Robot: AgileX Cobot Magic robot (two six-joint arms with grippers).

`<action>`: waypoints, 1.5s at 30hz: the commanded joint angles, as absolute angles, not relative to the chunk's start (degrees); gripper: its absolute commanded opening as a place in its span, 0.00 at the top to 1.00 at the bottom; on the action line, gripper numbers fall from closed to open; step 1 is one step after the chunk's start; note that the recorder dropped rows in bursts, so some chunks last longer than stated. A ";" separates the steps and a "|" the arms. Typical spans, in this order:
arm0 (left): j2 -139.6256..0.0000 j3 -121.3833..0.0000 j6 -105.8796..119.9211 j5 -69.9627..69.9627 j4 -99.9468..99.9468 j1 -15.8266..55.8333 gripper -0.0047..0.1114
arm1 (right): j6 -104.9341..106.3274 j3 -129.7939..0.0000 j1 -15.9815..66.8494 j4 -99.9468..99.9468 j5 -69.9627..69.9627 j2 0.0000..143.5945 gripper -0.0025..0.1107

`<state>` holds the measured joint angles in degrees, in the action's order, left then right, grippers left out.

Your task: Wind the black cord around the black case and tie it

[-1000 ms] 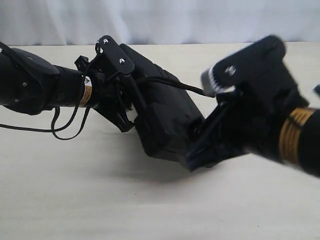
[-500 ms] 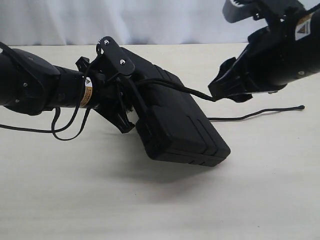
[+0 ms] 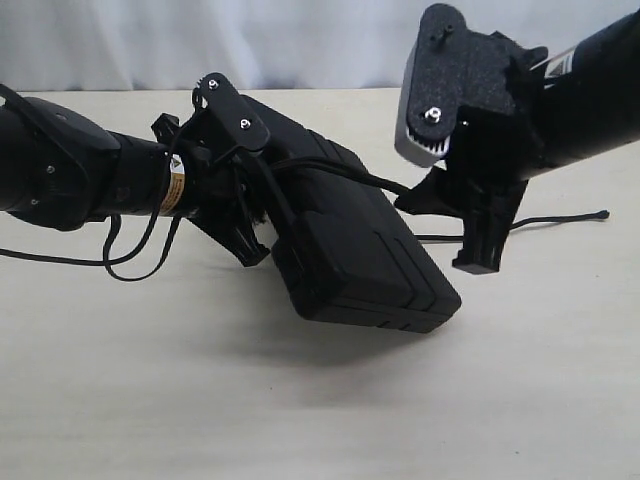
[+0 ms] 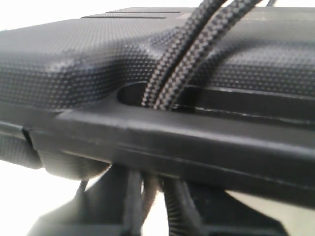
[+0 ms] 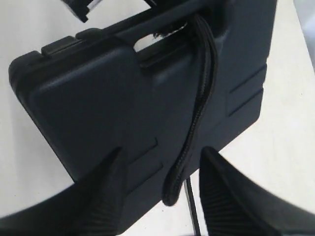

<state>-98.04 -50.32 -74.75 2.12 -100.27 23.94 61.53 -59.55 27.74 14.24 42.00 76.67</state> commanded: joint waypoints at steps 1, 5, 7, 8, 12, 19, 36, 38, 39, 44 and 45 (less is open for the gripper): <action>-97.90 -50.68 -74.96 2.55 -99.95 23.90 0.96 | 65.59 -58.39 27.65 15.70 38.94 78.74 0.59; -97.90 -50.68 -74.96 2.55 -99.95 23.90 0.96 | 65.59 -58.29 27.65 15.81 36.10 80.71 0.59; -97.90 -50.68 -74.96 2.55 -99.95 23.90 0.96 | 65.59 -58.29 27.65 15.29 36.09 81.66 0.59; -97.90 -50.68 -74.96 2.55 -99.95 23.90 0.96 | 65.59 -58.29 27.65 14.88 35.82 82.03 0.59; -97.90 -50.68 -74.96 2.08 -99.95 23.90 0.96 | 65.59 -58.29 27.65 14.57 34.95 82.65 0.68; -97.90 -50.68 -74.96 2.38 -99.95 23.90 0.96 | 62.70 -58.29 27.65 14.46 34.33 82.49 0.94; -97.90 -50.68 -74.96 2.16 -99.95 23.90 0.96 | 47.73 -58.29 27.65 4.56 35.85 81.37 0.60; -97.90 -50.68 -74.96 2.16 -99.95 23.90 0.96 | 47.70 -58.29 27.65 4.53 35.85 82.23 0.60; -97.90 -50.68 -74.96 2.16 -99.95 23.90 0.96 | 47.70 -58.29 27.65 4.37 35.60 82.63 0.60; -97.90 -50.68 -74.96 2.16 -99.95 23.90 0.96 | 48.16 -58.29 27.65 4.21 35.20 83.58 0.81; -97.90 -50.68 -74.96 2.16 -99.95 23.90 0.96 | 48.67 -58.29 27.65 4.21 35.20 83.47 0.89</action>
<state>-98.04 -50.32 -74.75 2.26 -100.27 23.94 48.38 -58.57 27.74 4.64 35.84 83.49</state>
